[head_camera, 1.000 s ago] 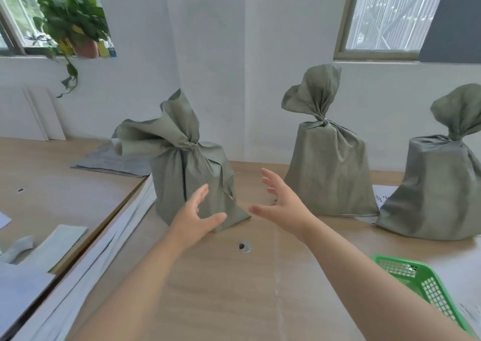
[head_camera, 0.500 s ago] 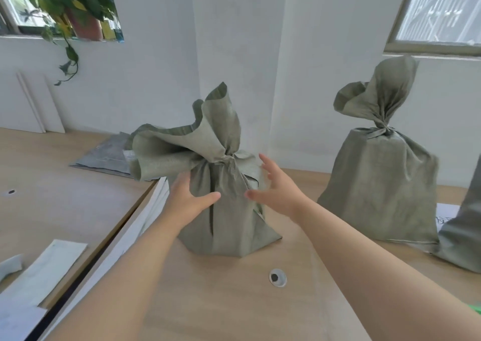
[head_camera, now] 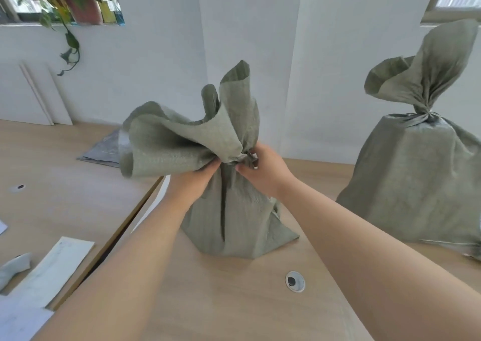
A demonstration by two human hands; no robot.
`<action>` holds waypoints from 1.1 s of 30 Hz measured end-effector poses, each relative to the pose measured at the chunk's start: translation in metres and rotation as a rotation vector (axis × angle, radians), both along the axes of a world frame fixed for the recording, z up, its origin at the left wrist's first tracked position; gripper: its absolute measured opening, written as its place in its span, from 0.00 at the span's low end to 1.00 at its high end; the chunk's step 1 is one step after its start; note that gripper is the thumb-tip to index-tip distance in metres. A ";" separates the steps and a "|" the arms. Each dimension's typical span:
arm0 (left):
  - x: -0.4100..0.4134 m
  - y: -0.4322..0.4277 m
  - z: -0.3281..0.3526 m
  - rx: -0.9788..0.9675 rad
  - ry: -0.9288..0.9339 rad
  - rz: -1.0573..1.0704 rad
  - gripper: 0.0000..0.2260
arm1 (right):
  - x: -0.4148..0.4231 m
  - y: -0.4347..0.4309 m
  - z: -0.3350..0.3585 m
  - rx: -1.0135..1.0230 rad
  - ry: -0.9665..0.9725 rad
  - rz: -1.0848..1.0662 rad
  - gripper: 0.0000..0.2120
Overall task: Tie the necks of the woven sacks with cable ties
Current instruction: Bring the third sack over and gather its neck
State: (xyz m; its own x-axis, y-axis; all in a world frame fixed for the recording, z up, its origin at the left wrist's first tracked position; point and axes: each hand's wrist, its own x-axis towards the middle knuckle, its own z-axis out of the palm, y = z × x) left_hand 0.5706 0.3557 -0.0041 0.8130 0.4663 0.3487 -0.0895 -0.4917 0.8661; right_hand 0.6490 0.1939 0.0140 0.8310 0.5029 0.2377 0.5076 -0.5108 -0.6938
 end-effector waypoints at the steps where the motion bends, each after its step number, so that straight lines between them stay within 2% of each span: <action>1: 0.001 0.000 -0.001 0.020 -0.012 0.013 0.15 | -0.002 0.000 0.000 -0.007 -0.004 0.000 0.14; 4: 0.003 -0.002 -0.002 0.051 0.046 0.031 0.13 | -0.008 -0.007 0.001 -0.050 -0.016 -0.021 0.03; 8: -0.007 -0.006 0.004 0.008 0.078 -0.014 0.16 | -0.020 -0.020 0.007 0.014 -0.020 -0.041 0.08; 10: -0.014 -0.009 0.012 0.004 0.069 -0.027 0.09 | -0.027 -0.032 0.013 0.067 -0.036 -0.044 0.09; 11: -0.018 -0.011 0.016 -0.001 0.056 -0.040 0.05 | -0.032 -0.038 0.016 0.092 -0.041 -0.047 0.09; 14: -0.033 -0.026 0.032 -0.003 0.006 -0.073 0.06 | -0.048 -0.056 0.026 0.179 -0.042 -0.056 0.02; 20: -0.077 -0.091 0.061 -0.098 -0.085 -0.099 0.07 | -0.099 -0.109 0.050 0.357 -0.007 -0.072 0.08; 23: -0.102 -0.132 0.066 -0.151 -0.097 -0.164 0.07 | -0.129 -0.153 0.052 0.382 0.010 -0.093 0.11; 28: -0.141 -0.212 0.068 -0.168 -0.056 -0.288 0.09 | -0.180 -0.238 0.049 0.413 0.033 -0.150 0.10; 30: -0.155 -0.246 0.068 -0.173 -0.038 -0.301 0.10 | -0.201 -0.272 0.050 0.415 0.022 -0.174 0.11; 33: -0.177 -0.300 0.069 -0.198 -0.035 -0.331 0.06 | -0.228 -0.323 0.051 0.425 0.045 -0.206 0.17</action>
